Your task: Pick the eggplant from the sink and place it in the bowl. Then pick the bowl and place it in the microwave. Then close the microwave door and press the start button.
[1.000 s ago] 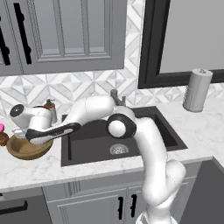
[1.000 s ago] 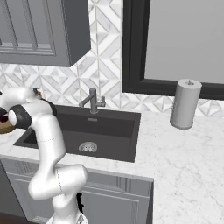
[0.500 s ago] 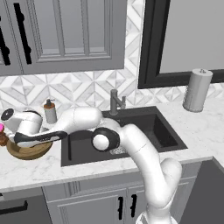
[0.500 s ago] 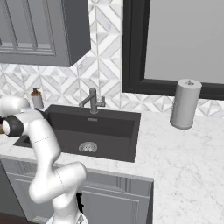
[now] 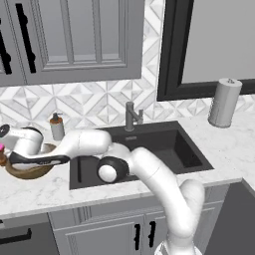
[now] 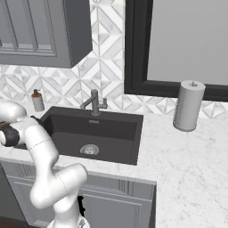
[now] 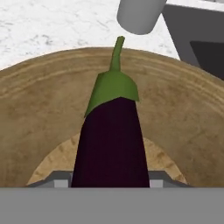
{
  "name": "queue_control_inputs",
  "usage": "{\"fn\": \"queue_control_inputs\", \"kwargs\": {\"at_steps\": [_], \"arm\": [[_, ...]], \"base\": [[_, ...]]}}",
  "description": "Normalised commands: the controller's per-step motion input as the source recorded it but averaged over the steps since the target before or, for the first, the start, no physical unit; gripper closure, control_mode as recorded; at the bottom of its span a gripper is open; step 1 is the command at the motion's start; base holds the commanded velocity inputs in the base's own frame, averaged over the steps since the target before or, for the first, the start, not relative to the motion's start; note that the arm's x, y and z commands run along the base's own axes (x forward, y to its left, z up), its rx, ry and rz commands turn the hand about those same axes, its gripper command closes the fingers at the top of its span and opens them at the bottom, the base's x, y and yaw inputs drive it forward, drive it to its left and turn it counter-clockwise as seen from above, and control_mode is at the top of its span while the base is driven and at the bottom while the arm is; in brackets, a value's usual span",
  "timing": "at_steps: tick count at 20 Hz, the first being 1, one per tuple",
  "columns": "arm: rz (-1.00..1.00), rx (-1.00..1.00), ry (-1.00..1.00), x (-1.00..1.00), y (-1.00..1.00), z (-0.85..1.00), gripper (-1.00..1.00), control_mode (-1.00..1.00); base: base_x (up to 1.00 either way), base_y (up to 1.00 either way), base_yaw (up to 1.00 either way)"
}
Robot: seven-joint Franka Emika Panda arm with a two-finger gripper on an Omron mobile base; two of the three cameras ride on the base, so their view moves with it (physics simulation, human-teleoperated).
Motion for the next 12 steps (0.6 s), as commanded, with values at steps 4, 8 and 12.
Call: {"fn": "queue_control_inputs", "kwargs": {"at_steps": [4,8,12], "arm": [[0.0,0.05,-0.22,-0.72,-0.37,-0.01,1.0,-1.0],[0.0,0.11,-0.15,-0.71,-0.65,0.0,1.0,-1.0],[0.0,0.12,-0.07,-0.41,-0.9,0.01,1.0,-1.0]], "base": [[0.0,0.0,0.0],[0.0,0.0,0.0],[0.0,0.0,0.0]]}}
